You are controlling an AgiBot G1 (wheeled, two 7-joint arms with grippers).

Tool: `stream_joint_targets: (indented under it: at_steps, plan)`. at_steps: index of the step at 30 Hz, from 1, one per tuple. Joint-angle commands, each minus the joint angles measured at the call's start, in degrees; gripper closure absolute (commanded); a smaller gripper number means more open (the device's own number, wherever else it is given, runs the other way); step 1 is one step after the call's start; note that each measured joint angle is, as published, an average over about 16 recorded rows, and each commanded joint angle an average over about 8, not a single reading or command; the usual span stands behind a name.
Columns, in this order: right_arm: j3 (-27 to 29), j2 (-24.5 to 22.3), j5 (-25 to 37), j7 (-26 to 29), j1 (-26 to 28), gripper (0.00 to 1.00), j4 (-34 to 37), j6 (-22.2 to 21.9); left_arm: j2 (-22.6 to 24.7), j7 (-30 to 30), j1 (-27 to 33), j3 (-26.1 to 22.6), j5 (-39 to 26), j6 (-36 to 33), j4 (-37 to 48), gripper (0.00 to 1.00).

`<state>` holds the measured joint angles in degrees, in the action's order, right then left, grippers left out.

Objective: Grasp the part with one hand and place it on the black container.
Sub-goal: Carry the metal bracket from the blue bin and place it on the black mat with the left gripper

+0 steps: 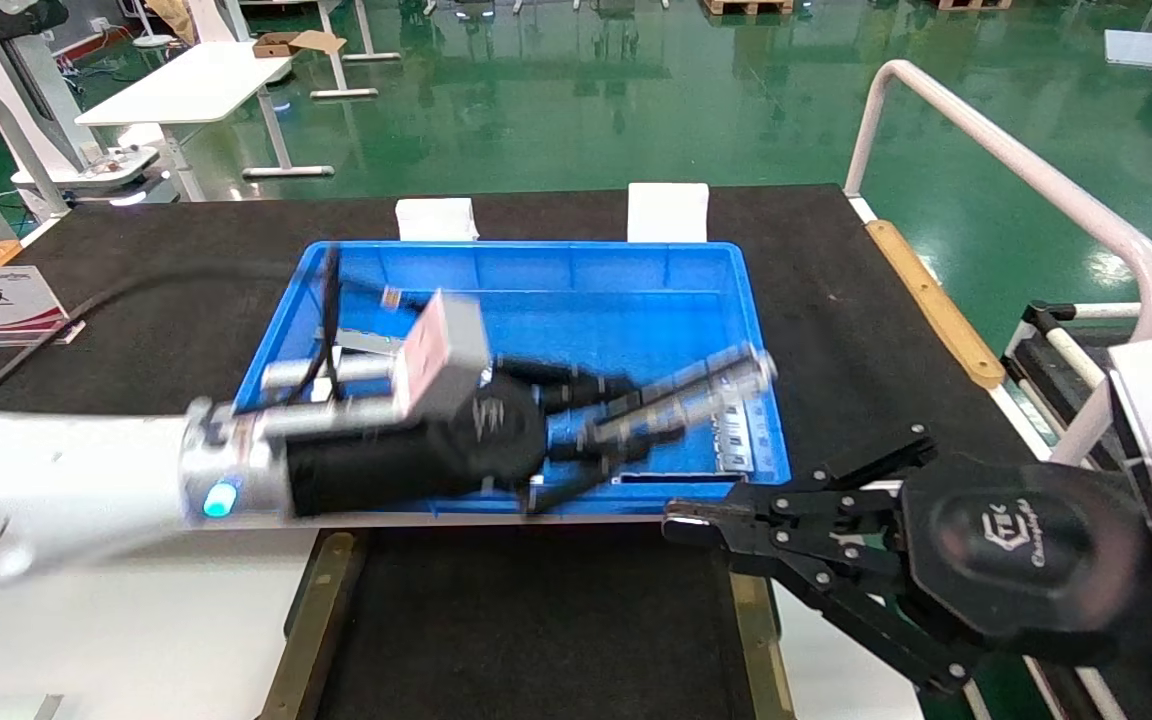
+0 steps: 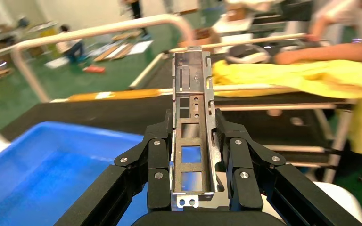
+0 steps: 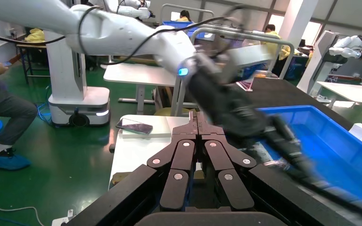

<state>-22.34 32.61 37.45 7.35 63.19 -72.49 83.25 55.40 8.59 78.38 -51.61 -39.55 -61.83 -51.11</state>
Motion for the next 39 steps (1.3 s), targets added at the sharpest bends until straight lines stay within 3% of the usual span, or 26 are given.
stream_joint_targets:
  at_steps: [1, 8, 15, 21, 28, 39]
  plan:
    - [0.00, 0.00, 0.00, 0.00, 0.00, 1.00, 0.00, 0.00, -3.06, 0.58, -2.72, 0.55, 1.08, -0.87, -5.91, 1.00]
    - [0.00, 0.00, 0.00, 0.00, 0.00, 1.00, 0.00, 0.00, -10.42, -3.38, -14.46, -2.12, -0.15, 8.46, -20.28, 1.00]
    - [-0.01, 0.00, 0.00, 0.00, 0.00, 1.00, 0.00, 0.00, -11.23, -9.38, -23.37, -6.02, -1.71, 20.87, -22.56, 1.00]
    - [-0.01, 0.00, -0.01, 0.00, 0.00, 1.00, 0.00, 0.00, -6.66, -17.77, -26.76, -8.88, -1.06, 34.83, -19.52, 1.00]
    - [-0.01, 0.00, -0.01, -0.01, 0.00, 1.00, 0.00, 0.00, 2.44, -25.26, -26.61, -11.75, -0.09, 50.76, -13.10, 1.00]
    - [-0.01, -0.01, -0.01, -0.01, 0.00, 1.00, 0.00, -0.01, 14.63, -30.46, -24.63, -13.01, 3.88, 65.32, -2.72, 1.00]
